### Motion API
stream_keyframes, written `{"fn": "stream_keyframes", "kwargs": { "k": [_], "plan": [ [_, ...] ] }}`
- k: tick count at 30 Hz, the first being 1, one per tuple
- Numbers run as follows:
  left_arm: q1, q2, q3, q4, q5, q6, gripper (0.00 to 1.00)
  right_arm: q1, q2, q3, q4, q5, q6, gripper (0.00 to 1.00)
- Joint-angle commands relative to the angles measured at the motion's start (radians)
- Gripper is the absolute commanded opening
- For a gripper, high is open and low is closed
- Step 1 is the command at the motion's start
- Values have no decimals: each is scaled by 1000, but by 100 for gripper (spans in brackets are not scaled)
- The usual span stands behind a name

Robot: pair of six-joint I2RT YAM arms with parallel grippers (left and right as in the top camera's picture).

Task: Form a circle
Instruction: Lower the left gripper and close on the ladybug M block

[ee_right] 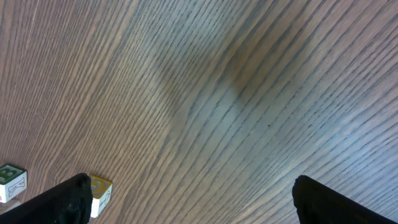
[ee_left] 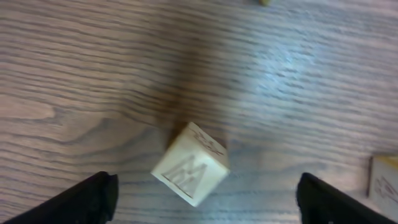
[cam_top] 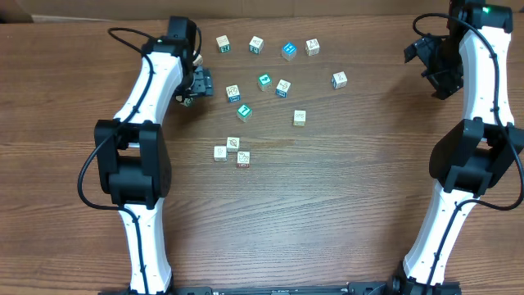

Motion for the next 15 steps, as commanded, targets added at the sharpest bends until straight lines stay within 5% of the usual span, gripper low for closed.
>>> {"fn": "stream_keyframes", "kwargs": {
  "k": [1, 8, 15],
  "plan": [
    [17, 25, 5, 16, -14, -97, 82, -2, -27, 17, 1, 2, -3, 100],
    [17, 26, 5, 48, -14, -181, 63, -2, -27, 17, 1, 2, -3, 100],
    [17, 26, 5, 68, -16, -217, 62, -2, -27, 17, 1, 2, -3, 100]
  ]
}}
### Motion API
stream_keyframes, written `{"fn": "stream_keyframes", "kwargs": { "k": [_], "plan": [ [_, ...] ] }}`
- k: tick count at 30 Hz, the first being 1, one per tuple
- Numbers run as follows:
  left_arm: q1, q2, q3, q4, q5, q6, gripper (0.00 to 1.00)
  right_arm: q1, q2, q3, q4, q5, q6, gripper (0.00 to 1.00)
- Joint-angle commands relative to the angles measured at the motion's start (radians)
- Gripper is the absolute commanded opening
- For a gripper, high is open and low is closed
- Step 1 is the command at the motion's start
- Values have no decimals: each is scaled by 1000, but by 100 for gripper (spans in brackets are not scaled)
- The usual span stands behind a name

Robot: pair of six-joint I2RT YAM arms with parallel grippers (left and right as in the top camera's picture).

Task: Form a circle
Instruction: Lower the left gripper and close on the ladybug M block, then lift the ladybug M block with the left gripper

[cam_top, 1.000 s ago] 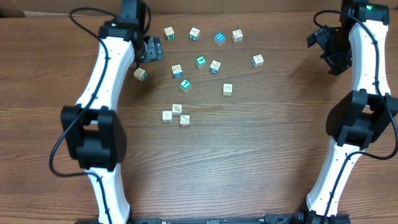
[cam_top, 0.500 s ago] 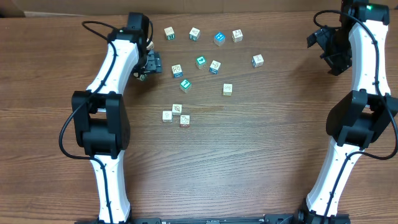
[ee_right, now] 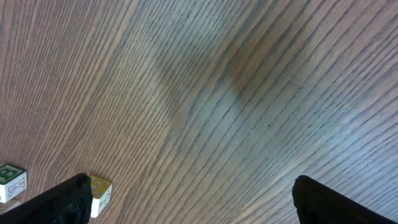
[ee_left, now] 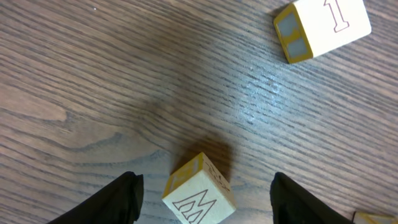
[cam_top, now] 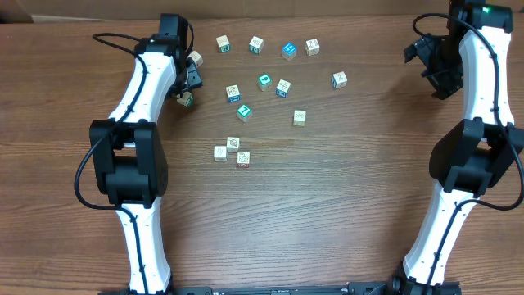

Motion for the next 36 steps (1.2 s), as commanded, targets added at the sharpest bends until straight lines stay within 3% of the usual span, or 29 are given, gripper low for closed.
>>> {"fn": "stream_keyframes", "kwargs": {
  "k": [1, 11, 19, 36],
  "plan": [
    [0, 23, 5, 3, -11, -45, 60, -2, -27, 17, 1, 2, -3, 100],
    [-1, 23, -48, 60, -10, -67, 45, -2, -27, 17, 1, 2, -3, 100],
    [0, 23, -106, 101, -2, -76, 42, -2, -27, 17, 1, 2, -3, 100],
    [0, 23, -106, 13, 29, -59, 27, -2, -27, 17, 1, 2, -3, 100]
  ]
}}
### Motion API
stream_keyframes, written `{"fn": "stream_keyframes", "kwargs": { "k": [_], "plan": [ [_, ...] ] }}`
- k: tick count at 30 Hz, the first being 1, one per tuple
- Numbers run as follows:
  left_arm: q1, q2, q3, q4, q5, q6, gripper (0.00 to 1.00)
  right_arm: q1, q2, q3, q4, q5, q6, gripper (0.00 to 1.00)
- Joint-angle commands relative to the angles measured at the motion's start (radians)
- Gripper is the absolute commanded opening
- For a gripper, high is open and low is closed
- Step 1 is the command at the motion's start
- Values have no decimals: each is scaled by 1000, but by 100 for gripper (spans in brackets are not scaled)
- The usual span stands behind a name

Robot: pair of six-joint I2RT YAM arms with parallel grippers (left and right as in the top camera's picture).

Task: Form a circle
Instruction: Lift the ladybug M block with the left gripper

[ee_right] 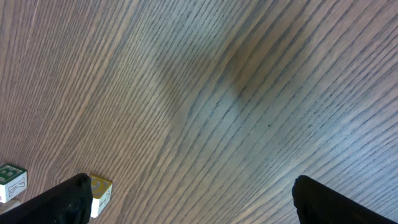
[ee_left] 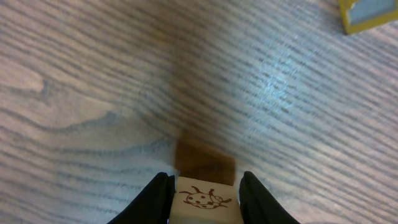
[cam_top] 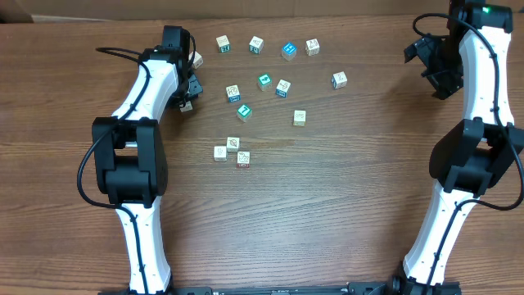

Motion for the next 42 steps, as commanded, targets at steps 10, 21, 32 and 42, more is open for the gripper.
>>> {"fn": "stream_keyframes", "kwargs": {
  "k": [10, 21, 32, 42],
  "plan": [
    [0, 17, -5, -87, 68, 109, 29, -2, -27, 17, 1, 2, -3, 100],
    [0, 17, -5, -62, 63, 169, 49, -2, -27, 17, 1, 2, -3, 100],
    [0, 17, -5, -56, 68, 214, 47, -2, -27, 17, 1, 2, -3, 100],
    [-1, 17, -5, -81, 76, 247, 40, -2, -27, 17, 1, 2, -3, 100]
  ]
}}
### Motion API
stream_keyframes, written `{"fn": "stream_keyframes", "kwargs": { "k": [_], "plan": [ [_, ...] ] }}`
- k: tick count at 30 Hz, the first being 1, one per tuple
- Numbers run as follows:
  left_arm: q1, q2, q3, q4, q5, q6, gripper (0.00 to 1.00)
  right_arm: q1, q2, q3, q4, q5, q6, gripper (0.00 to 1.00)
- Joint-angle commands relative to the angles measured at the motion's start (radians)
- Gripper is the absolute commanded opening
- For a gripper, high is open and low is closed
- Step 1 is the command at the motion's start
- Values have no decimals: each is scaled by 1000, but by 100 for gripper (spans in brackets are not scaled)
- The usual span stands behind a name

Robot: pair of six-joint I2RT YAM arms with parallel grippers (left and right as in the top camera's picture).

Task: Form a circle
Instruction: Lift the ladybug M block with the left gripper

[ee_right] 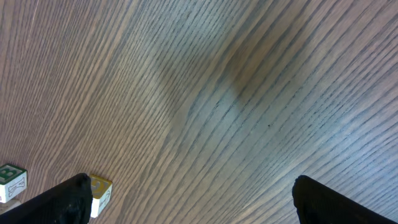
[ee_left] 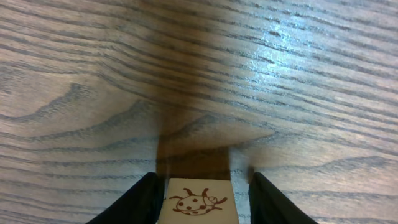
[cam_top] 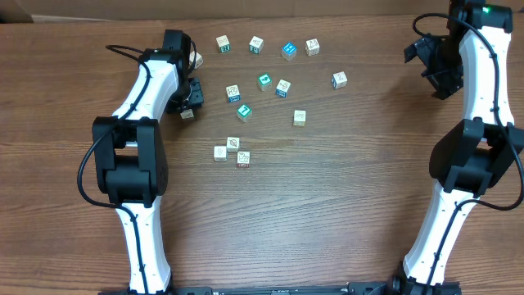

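Observation:
A small wooden block with a ladybug on top (ee_left: pixel 198 202) sits between the fingers of my left gripper (ee_left: pixel 200 208). The left finger touches it and a thin gap shows on the right, so the jaws stand slightly open. Overhead, this ladybug block (cam_top: pixel 187 114) lies left of the scattered blocks, with the left gripper (cam_top: pixel 188 106) over it. Several picture blocks lie loose, among them a teal one (cam_top: pixel 264 81) and a trio (cam_top: pixel 232 152) nearer me. My right gripper (ee_right: pixel 193 208) is wide open over bare wood at the far right (cam_top: pixel 432 70).
A row of blocks runs along the far side, from one (cam_top: pixel 223 43) to another (cam_top: pixel 312 47). One block (cam_top: pixel 196 59) lies half hidden by the left arm. In the right wrist view a yellow block (ee_right: pixel 99 191) lies by the left finger. Table edge runs along the back.
My left gripper and the ladybug block sit a little nearer me than before. The fingers stand slightly wider, with a gap on the block's right. The right arm is unchanged.
My left gripper was wide open over a tilted block showing an M, left of the cluster. Then it stood lower around that block. Then it was shut on it, ladybug face up. Now the block sits slightly nearer me with the jaws loosened. The right arm never moved.

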Motion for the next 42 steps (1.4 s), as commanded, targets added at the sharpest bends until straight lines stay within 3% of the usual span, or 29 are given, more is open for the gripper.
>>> {"fn": "stream_keyframes", "kwargs": {
  "k": [1, 23, 34, 39, 42],
  "plan": [
    [-1, 15, -5, -5, 10, 25, 40, -2, -27, 17, 1, 2, -3, 100],
    [-1, 15, -5, -44, 84, 33, 31, -2, -27, 17, 1, 2, -3, 100],
    [-1, 15, -5, -60, 135, 133, 31, -2, -27, 17, 1, 2, -3, 100],
    [-1, 15, -5, -62, 150, 144, 34, -2, -27, 17, 1, 2, -3, 100],
    [-1, 15, -5, -62, 150, 144, 42, -2, -27, 17, 1, 2, -3, 100]
  ]
}}
